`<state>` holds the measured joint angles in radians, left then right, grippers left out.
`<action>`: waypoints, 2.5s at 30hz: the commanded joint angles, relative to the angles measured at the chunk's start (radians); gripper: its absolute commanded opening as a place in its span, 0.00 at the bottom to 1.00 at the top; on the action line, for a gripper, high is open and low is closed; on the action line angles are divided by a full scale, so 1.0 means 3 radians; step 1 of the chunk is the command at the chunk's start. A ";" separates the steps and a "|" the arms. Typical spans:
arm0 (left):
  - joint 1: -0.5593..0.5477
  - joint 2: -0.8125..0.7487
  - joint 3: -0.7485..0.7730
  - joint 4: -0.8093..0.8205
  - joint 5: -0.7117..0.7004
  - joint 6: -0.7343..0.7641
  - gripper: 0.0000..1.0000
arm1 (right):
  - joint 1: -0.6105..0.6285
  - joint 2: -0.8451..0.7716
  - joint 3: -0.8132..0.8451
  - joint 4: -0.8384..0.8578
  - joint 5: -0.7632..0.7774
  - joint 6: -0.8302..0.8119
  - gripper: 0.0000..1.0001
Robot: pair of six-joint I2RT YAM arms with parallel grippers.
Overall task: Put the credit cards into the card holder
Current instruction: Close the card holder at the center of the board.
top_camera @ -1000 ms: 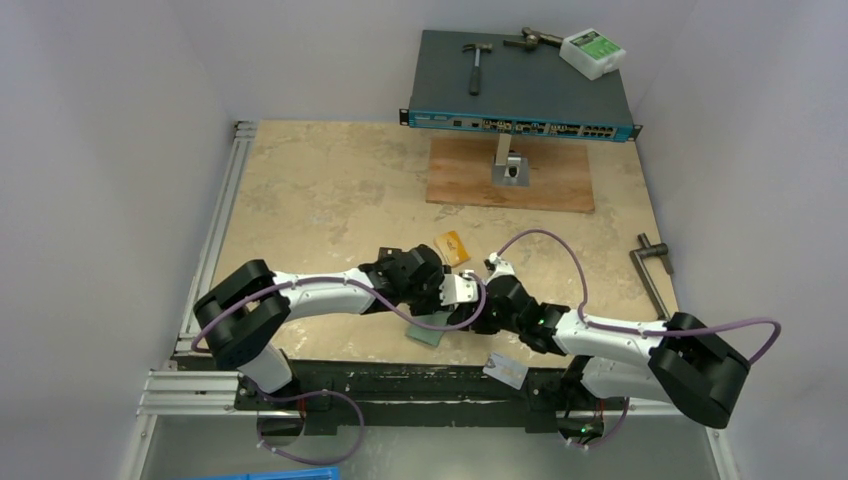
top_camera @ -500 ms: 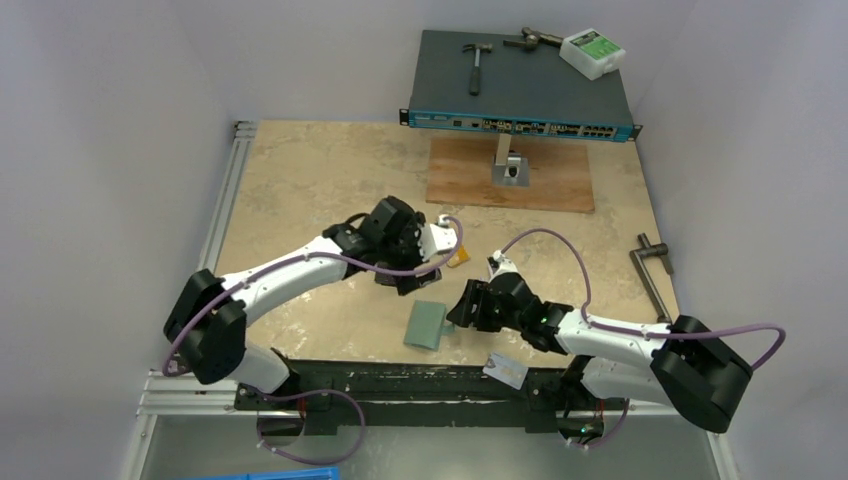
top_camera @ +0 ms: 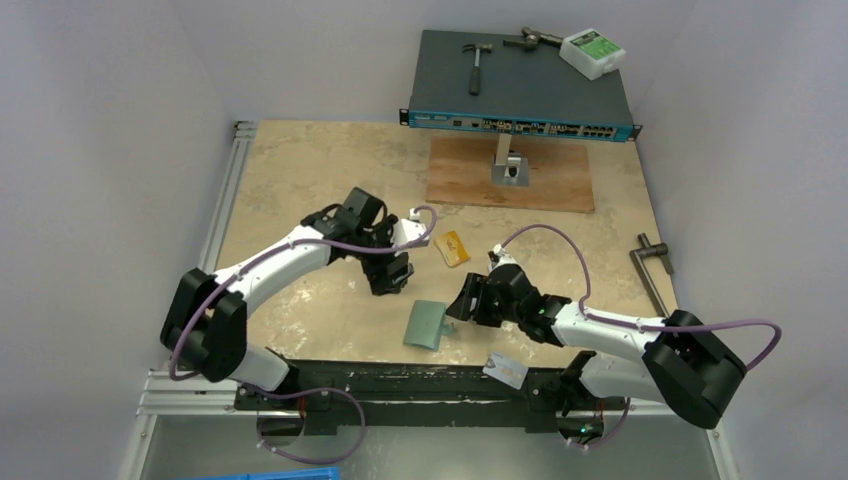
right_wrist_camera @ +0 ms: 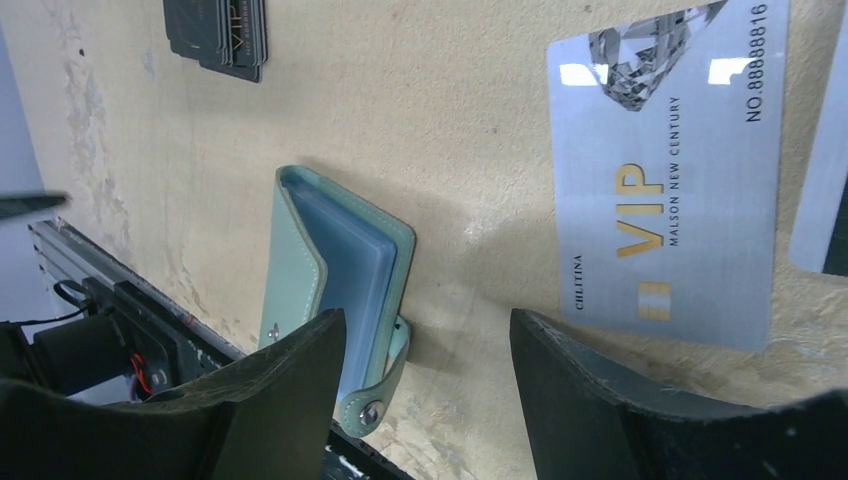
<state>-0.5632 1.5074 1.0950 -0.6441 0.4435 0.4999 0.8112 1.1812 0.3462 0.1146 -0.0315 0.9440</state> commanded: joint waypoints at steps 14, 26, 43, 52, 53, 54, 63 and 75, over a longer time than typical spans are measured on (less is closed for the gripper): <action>-0.0892 -0.0694 -0.1512 0.1574 -0.0202 0.1999 0.86 | -0.0224 0.0554 0.0452 -0.0401 -0.0378 -0.0120 0.55; -0.0972 -0.0704 -0.1646 0.1703 0.0009 0.2298 0.75 | -0.0227 0.0651 0.0589 -0.0552 -0.0417 -0.0184 0.54; -0.1527 -0.0349 -0.1452 0.1005 -0.0151 0.2446 0.32 | -0.0310 0.0331 0.0543 -0.0778 -0.0350 -0.0186 0.53; -0.1605 0.0002 -0.1282 0.1201 -0.0286 0.2243 0.14 | -0.0316 0.0164 0.0559 -0.0953 -0.0462 -0.0274 0.53; -0.1609 0.0022 -0.1271 0.1220 -0.0290 0.2219 0.10 | -0.0315 0.0163 0.0563 -0.0953 -0.0470 -0.0280 0.53; -0.1614 0.0027 -0.1268 0.1233 -0.0301 0.2193 0.08 | -0.0312 0.0167 0.0574 -0.0960 -0.0478 -0.0283 0.53; -0.1620 0.0001 -0.0949 0.1037 -0.0346 0.1791 0.00 | -0.0312 0.0032 0.0803 -0.1456 -0.0274 -0.0414 0.51; -0.1607 -0.0257 -0.0943 0.0986 -0.0404 0.1612 0.06 | -0.0206 -0.0045 0.0953 -0.1630 -0.0318 -0.0363 0.47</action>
<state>-1.0473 1.4952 0.8246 -0.3367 0.3145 1.0019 0.7265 1.1477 0.5739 -0.3527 -0.1291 0.8398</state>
